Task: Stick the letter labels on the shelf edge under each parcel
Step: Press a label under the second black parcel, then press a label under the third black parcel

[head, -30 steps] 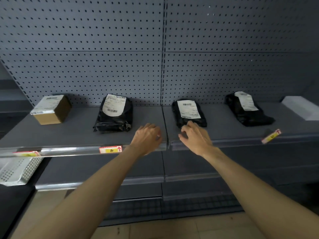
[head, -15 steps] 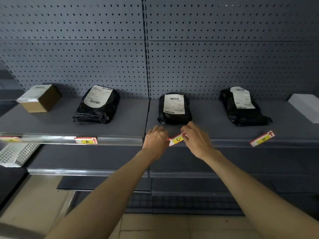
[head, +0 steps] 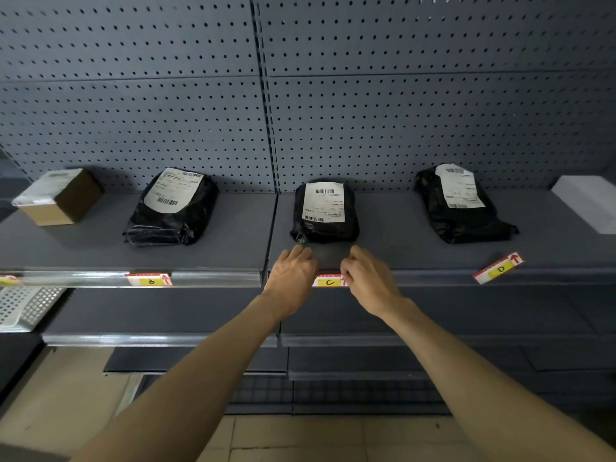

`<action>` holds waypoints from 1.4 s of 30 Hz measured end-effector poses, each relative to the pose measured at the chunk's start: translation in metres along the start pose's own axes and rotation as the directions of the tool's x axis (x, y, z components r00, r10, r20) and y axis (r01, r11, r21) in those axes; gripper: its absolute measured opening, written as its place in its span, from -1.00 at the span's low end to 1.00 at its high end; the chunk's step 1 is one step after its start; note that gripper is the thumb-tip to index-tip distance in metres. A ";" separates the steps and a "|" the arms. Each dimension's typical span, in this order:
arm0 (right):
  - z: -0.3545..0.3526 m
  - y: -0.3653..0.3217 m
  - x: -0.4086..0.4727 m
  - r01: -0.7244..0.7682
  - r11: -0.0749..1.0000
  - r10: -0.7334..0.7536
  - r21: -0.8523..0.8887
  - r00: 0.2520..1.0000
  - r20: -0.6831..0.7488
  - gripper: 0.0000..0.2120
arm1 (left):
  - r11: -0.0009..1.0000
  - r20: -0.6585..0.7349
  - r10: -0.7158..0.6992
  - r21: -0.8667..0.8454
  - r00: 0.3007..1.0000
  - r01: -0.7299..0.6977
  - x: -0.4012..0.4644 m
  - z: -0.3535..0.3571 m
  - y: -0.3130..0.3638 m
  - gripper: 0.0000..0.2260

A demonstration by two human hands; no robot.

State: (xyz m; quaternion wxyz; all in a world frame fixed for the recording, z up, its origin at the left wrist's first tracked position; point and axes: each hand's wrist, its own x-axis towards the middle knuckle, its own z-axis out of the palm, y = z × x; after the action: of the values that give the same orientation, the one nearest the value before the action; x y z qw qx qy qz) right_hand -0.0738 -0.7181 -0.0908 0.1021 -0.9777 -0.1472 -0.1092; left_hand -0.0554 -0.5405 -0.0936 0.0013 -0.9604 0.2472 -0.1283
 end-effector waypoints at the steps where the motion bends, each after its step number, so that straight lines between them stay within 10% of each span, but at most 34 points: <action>1: 0.001 0.000 0.000 0.003 1.000 -0.003 -0.007 1.000 0.008 -0.95 | 1.000 0.006 0.006 -0.001 1.000 -0.006 0.000 0.000 0.001 -0.90; 13: -0.060 0.069 -0.030 -0.061 0.998 0.059 -0.019 0.994 -0.097 -0.75 | 0.941 -0.080 -0.042 -0.339 0.996 0.013 0.041 -0.029 0.052 -0.87; 28: -0.125 0.270 -0.117 -0.044 0.988 0.037 -0.146 0.998 -0.049 -0.80 | 0.950 -0.124 -0.021 -0.313 0.992 -0.019 0.121 -0.020 0.279 -0.85; 42: -0.099 0.287 -0.102 0.063 0.992 -0.067 -0.109 0.997 -0.028 -0.80 | 0.960 -0.045 -0.213 -0.195 0.976 0.200 0.130 0.021 0.311 -0.87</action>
State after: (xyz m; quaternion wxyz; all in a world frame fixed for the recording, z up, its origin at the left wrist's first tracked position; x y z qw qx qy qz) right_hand -0.0982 -1.0368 -0.0696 0.0478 -0.9747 -0.1712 -0.1357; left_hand -0.0879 -0.8768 -0.1020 -0.1117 -0.9720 0.1567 -0.1349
